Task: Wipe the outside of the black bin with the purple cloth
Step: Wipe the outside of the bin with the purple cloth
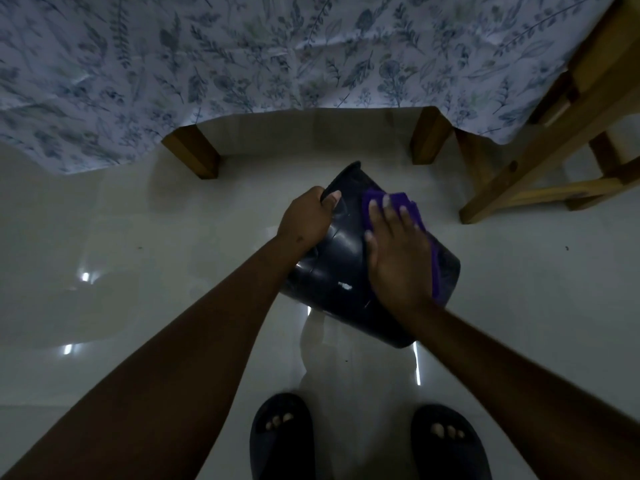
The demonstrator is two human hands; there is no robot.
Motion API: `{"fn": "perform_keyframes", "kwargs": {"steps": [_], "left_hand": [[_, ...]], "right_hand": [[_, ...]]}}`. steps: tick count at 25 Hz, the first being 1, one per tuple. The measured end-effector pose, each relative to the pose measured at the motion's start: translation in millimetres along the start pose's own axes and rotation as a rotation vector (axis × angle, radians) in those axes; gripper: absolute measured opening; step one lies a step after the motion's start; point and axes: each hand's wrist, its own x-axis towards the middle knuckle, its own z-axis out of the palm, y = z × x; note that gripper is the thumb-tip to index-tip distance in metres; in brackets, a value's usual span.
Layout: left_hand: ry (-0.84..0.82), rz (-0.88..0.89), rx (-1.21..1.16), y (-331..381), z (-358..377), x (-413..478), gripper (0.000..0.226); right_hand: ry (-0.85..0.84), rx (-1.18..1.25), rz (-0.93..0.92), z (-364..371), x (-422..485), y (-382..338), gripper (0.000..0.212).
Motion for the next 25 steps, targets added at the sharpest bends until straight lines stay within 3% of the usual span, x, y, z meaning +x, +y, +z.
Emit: {"fn": "perform_keyframes", "kwargs": {"steps": [4,7,9,13,17,23,25], "left_hand": [[0.003,0.047,-0.084,11.5,-1.0,1.4,0.038],[-0.014,0.074,-0.234,1.6,-2.7,-18.7,0.031],[-0.006,0.075,-0.162,-17.1,4.3,-39.2,0.037],[0.073,0.033,-0.098,-28.0,5.2,-31.5,0.037],[0.173,0.088,-0.2,-12.0,11.5,-36.4,0.034],[0.172,0.097,-0.115,-17.7,0.2,-36.5,0.047],[0.158,0.089,-0.052,-12.3,0.1,-29.8,0.049]], "right_hand": [[0.015,-0.066,-0.147,-0.8,-12.4,0.4,0.054],[0.028,-0.004,-0.072,-18.2,46.1,20.5,0.05],[0.0,0.078,-0.052,-24.2,64.6,31.1,0.049],[0.033,-0.077,-0.089,-6.7,10.0,12.4,0.053],[0.02,-0.069,-0.21,0.7,-15.2,10.4,0.055],[-0.056,0.232,-0.038,-13.1,46.8,17.8,0.05],[-0.041,0.131,-0.041,-9.2,14.7,12.3,0.052]]}}
